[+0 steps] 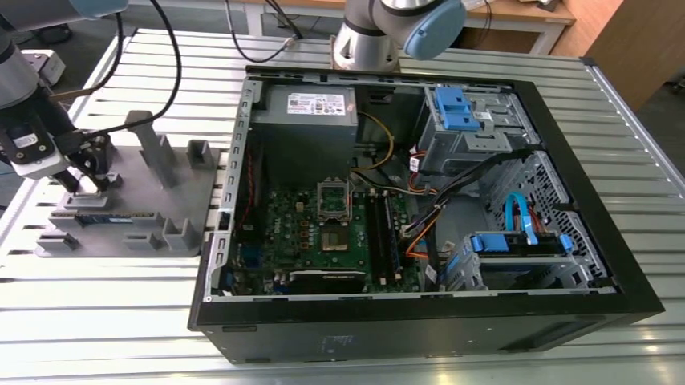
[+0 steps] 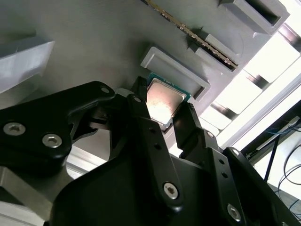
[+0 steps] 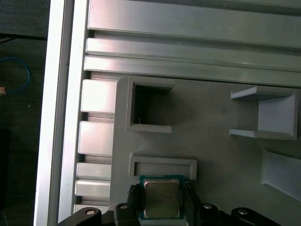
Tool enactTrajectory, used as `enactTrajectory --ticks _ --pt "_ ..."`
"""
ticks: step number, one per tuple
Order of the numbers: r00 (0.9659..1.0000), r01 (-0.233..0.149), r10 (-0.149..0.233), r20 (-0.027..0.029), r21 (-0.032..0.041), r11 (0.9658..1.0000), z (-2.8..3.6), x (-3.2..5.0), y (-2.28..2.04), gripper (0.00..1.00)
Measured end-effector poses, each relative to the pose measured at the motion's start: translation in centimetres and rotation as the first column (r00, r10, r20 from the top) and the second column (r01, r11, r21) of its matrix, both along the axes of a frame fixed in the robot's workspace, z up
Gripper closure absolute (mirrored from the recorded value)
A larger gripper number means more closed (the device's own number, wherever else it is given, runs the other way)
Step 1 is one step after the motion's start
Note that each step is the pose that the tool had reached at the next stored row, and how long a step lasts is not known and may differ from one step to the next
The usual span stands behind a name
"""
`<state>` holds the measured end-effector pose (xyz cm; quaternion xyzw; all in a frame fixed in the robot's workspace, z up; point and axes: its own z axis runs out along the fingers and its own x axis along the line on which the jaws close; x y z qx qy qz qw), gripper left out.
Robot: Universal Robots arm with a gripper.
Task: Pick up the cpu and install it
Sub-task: 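Pick up the cpu and move it towards the insertion slot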
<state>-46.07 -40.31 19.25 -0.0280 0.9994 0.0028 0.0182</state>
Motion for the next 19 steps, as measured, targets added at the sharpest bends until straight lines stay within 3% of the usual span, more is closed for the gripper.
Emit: enactTrajectory --ticks 9,19 --pt "1.0000 0.000 0.000 0.0000 0.0000 1.0000 1.53 0.00 0.00 0.53" --pt "1.0000 0.000 0.000 0.0000 -0.0001 1.0000 3.97 0.00 0.00 0.53"
